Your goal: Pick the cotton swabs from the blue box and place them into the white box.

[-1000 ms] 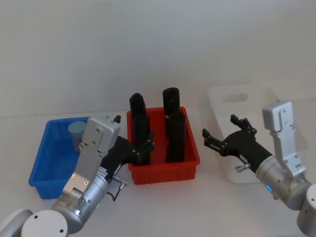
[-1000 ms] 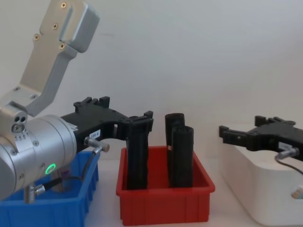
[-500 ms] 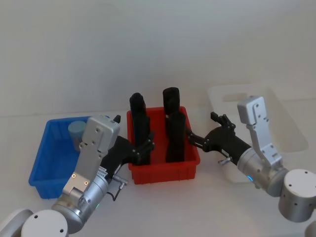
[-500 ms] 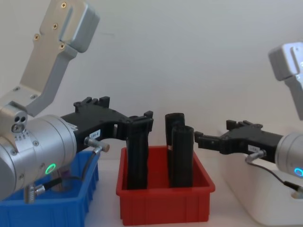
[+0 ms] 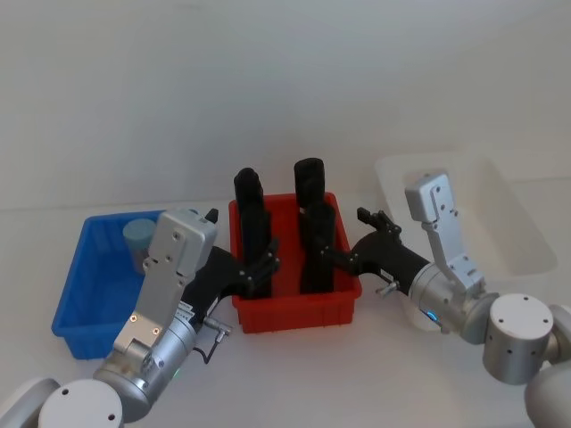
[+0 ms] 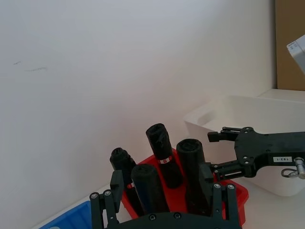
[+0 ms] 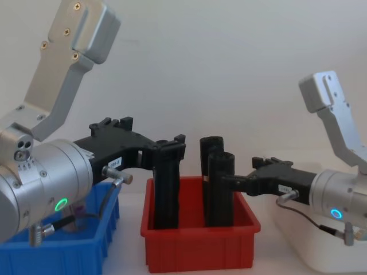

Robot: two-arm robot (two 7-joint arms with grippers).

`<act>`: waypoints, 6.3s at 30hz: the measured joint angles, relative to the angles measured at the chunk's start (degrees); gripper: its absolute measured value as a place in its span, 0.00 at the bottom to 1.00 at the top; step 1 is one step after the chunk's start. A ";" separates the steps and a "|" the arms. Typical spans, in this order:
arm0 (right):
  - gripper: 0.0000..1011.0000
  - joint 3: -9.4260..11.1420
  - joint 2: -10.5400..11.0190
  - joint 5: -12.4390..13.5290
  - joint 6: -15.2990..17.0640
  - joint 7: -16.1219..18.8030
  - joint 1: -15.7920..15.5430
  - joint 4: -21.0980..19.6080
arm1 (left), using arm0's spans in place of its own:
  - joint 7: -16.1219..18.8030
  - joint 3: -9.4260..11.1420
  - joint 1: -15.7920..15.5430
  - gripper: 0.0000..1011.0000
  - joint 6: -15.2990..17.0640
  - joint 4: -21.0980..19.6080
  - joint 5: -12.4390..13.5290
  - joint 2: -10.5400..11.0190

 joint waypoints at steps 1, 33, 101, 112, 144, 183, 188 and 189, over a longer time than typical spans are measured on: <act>0.99 -0.02 -0.10 0.06 -0.29 0.29 0.29 0.52 | 0.00 0.00 0.00 0.99 0.00 0.00 0.00 0.00; 0.65 -0.44 -5.52 1.42 -9.96 8.23 16.00 28.61 | 0.00 0.00 0.00 0.99 0.00 0.00 0.00 0.00; 0.34 5.79 6.69 6.78 14.75 -18.77 -11.91 -33.39 | 0.01 0.00 0.00 0.99 0.00 0.00 0.00 0.00; 0.34 6.91 8.11 7.24 19.65 -21.43 -13.90 -35.26 | 0.00 0.00 0.00 0.99 0.00 0.00 0.00 0.00; 0.99 7.66 8.81 7.33 23.16 -22.84 -15.02 -34.93 | 0.00 0.00 0.00 0.99 0.00 0.00 0.00 0.00; 0.99 7.71 8.83 7.31 23.38 -22.92 -15.09 -34.85 | 0.00 0.00 0.00 0.99 0.00 0.00 0.00 0.00; 0.99 7.70 8.83 7.31 23.38 -22.92 -15.10 -34.85 | 0.00 0.00 0.00 0.99 0.00 0.00 0.00 0.00; 0.99 7.70 8.83 7.31 23.39 -22.92 -15.09 -34.85 | 0.00 0.00 0.00 0.99 0.00 0.00 0.00 0.00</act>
